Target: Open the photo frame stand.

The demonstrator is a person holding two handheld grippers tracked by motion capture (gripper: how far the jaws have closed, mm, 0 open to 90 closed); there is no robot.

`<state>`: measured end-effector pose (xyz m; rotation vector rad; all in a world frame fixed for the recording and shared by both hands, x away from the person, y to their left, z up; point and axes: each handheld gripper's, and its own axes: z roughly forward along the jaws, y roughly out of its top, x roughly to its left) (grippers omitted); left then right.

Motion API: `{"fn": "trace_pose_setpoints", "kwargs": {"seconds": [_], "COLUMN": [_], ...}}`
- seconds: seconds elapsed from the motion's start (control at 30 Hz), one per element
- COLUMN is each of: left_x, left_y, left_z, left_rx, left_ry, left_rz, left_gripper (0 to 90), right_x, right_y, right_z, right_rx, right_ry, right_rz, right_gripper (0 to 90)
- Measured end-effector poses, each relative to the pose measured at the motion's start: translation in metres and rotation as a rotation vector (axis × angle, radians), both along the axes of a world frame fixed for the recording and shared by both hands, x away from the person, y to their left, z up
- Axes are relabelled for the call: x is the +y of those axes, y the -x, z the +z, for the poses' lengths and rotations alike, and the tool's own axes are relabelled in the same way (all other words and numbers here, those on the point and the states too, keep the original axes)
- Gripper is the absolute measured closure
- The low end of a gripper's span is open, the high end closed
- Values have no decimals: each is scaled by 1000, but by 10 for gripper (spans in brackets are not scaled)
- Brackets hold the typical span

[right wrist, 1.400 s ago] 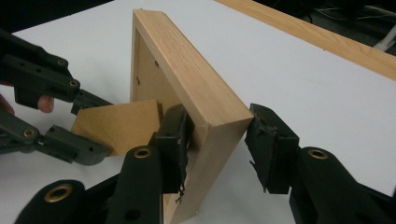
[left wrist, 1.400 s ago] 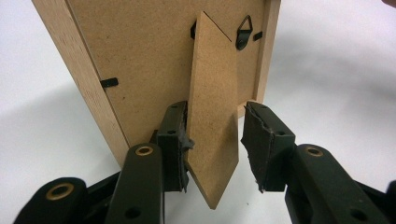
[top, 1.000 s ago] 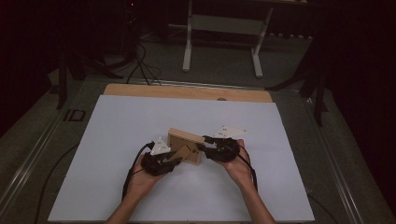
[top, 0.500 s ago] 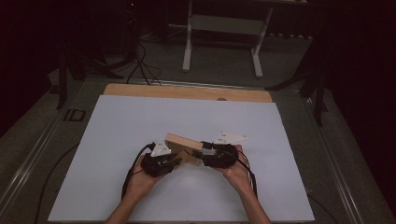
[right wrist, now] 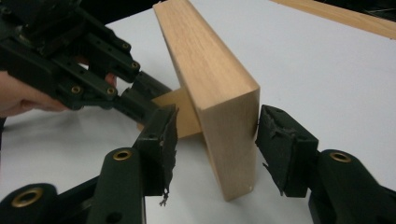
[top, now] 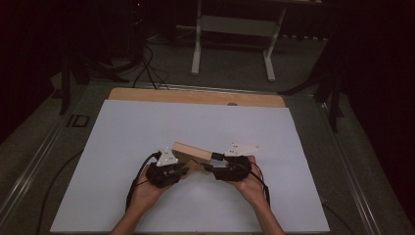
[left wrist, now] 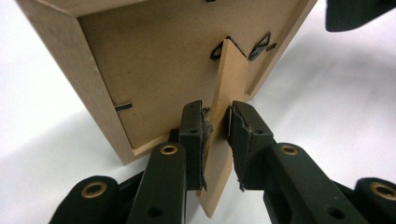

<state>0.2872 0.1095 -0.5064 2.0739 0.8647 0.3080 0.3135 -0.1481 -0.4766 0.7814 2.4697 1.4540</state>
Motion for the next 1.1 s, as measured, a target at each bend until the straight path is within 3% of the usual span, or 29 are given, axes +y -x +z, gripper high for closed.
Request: {"fn": "trace_pose_setpoints", "kwargs": {"seconds": [0.43, 0.67, 1.1], "left_x": [8, 7, 13], "left_y": [9, 16, 21], "left_z": [-1, -2, -2], "left_rx": [17, 14, 13], "left_ry": [-7, -32, -35], "left_rz": [2, -9, 7], "left_gripper": [767, 770, 751], "right_x": [-25, -26, -32], "right_y": [12, 13, 12], "right_z": [-4, -3, -3], "right_rx": [10, 4, -1], "right_ry": [9, 0, -16], "right_rz": [-18, -25, -44], "right_gripper": [467, 467, 467]}}
